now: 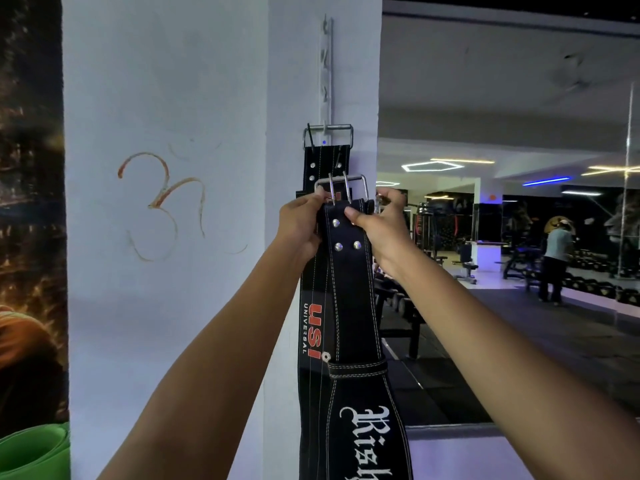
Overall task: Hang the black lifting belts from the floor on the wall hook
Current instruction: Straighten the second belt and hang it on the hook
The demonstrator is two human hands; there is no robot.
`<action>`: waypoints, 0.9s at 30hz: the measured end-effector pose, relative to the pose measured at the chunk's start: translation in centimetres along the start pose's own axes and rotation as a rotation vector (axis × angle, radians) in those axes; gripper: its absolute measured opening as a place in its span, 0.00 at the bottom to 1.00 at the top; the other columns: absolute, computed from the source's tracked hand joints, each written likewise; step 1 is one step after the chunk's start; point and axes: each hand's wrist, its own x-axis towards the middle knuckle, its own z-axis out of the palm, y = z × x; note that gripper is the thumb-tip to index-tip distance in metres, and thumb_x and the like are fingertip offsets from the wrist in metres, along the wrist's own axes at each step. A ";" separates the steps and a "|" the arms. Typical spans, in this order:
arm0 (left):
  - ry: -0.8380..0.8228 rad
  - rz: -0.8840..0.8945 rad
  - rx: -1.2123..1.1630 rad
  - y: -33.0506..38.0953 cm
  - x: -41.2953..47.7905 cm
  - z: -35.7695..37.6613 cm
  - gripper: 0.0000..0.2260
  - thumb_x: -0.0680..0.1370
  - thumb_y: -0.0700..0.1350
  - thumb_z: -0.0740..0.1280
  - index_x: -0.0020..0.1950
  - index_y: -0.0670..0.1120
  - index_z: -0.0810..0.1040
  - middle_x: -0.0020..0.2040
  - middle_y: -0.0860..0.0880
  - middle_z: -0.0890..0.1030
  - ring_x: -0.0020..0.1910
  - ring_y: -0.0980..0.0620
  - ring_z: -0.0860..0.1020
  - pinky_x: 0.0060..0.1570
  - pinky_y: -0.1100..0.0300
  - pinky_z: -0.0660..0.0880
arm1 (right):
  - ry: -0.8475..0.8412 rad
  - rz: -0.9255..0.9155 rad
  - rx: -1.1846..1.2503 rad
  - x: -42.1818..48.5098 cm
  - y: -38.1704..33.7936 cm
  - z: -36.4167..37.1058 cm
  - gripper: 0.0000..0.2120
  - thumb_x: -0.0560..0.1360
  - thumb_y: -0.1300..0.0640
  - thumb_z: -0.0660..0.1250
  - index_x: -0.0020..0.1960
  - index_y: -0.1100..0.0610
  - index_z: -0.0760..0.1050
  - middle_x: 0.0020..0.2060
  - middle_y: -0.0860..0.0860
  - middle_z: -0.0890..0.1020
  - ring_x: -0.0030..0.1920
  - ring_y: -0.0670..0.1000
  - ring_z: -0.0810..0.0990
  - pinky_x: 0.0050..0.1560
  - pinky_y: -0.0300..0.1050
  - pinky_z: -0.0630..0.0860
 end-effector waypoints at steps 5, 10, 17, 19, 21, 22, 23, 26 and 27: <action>0.061 0.049 -0.139 0.0 1.3 0.7 0.07 0.77 0.42 0.66 0.40 0.42 0.78 0.26 0.51 0.81 0.24 0.54 0.78 0.26 0.63 0.77 | -0.110 -0.011 0.006 1.4 -1.7 0.7 0.06 0.78 0.54 0.60 0.46 0.51 0.76 0.54 0.60 0.80 0.52 0.57 0.79 0.61 0.58 0.75; 0.029 0.137 -0.135 1.0 3.9 1.2 0.04 0.76 0.41 0.67 0.42 0.42 0.77 0.33 0.48 0.78 0.27 0.54 0.77 0.31 0.61 0.77 | 0.086 -0.154 -0.004 4.8 -2.8 2.2 0.14 0.79 0.53 0.58 0.37 0.52 0.76 0.40 0.54 0.81 0.46 0.56 0.79 0.57 0.55 0.76; 0.044 0.312 -0.004 3.7 10.8 2.6 0.08 0.76 0.42 0.68 0.37 0.44 0.77 0.26 0.52 0.77 0.25 0.54 0.75 0.39 0.55 0.77 | 0.050 -0.200 0.114 11.5 -4.4 4.1 0.13 0.78 0.57 0.60 0.36 0.56 0.76 0.34 0.51 0.78 0.35 0.51 0.76 0.44 0.48 0.77; 0.053 0.351 0.022 4.5 13.1 3.2 0.08 0.76 0.43 0.69 0.37 0.44 0.77 0.26 0.51 0.77 0.26 0.53 0.75 0.39 0.56 0.76 | 0.044 -0.220 0.131 14.0 -4.7 4.5 0.13 0.78 0.57 0.60 0.35 0.55 0.76 0.34 0.52 0.78 0.36 0.52 0.76 0.45 0.49 0.76; 0.048 0.386 0.047 5.4 15.3 4.1 0.08 0.76 0.43 0.69 0.37 0.44 0.77 0.30 0.49 0.76 0.28 0.52 0.74 0.37 0.58 0.76 | 0.053 -0.235 0.143 16.5 -5.3 4.9 0.14 0.78 0.57 0.60 0.35 0.55 0.75 0.34 0.52 0.77 0.39 0.55 0.77 0.48 0.52 0.77; 0.050 0.401 0.062 5.9 16.5 4.5 0.08 0.76 0.43 0.69 0.37 0.44 0.76 0.31 0.49 0.76 0.29 0.52 0.74 0.36 0.59 0.76 | 0.058 -0.240 0.147 17.8 -5.6 5.1 0.13 0.78 0.57 0.61 0.35 0.55 0.75 0.34 0.52 0.77 0.41 0.55 0.77 0.50 0.53 0.77; 0.060 0.415 0.075 6.4 17.7 5.0 0.08 0.76 0.43 0.69 0.36 0.44 0.76 0.31 0.48 0.76 0.29 0.52 0.74 0.35 0.59 0.75 | 0.063 -0.242 0.152 18.9 -6.0 5.3 0.13 0.78 0.57 0.61 0.35 0.55 0.75 0.34 0.53 0.77 0.43 0.56 0.77 0.51 0.54 0.77; 0.093 0.467 0.112 7.8 21.2 6.5 0.07 0.75 0.43 0.69 0.38 0.43 0.78 0.32 0.48 0.77 0.30 0.51 0.74 0.37 0.58 0.75 | 0.086 -0.254 0.162 22.2 -7.4 5.8 0.12 0.76 0.57 0.63 0.34 0.55 0.75 0.37 0.55 0.80 0.46 0.59 0.80 0.55 0.58 0.78; 0.098 0.483 0.121 8.1 22.2 6.9 0.06 0.75 0.43 0.70 0.41 0.41 0.79 0.33 0.48 0.77 0.32 0.50 0.75 0.39 0.57 0.76 | 0.096 -0.253 0.151 23.3 -7.7 5.9 0.12 0.76 0.57 0.64 0.33 0.55 0.76 0.39 0.56 0.81 0.48 0.60 0.81 0.56 0.59 0.78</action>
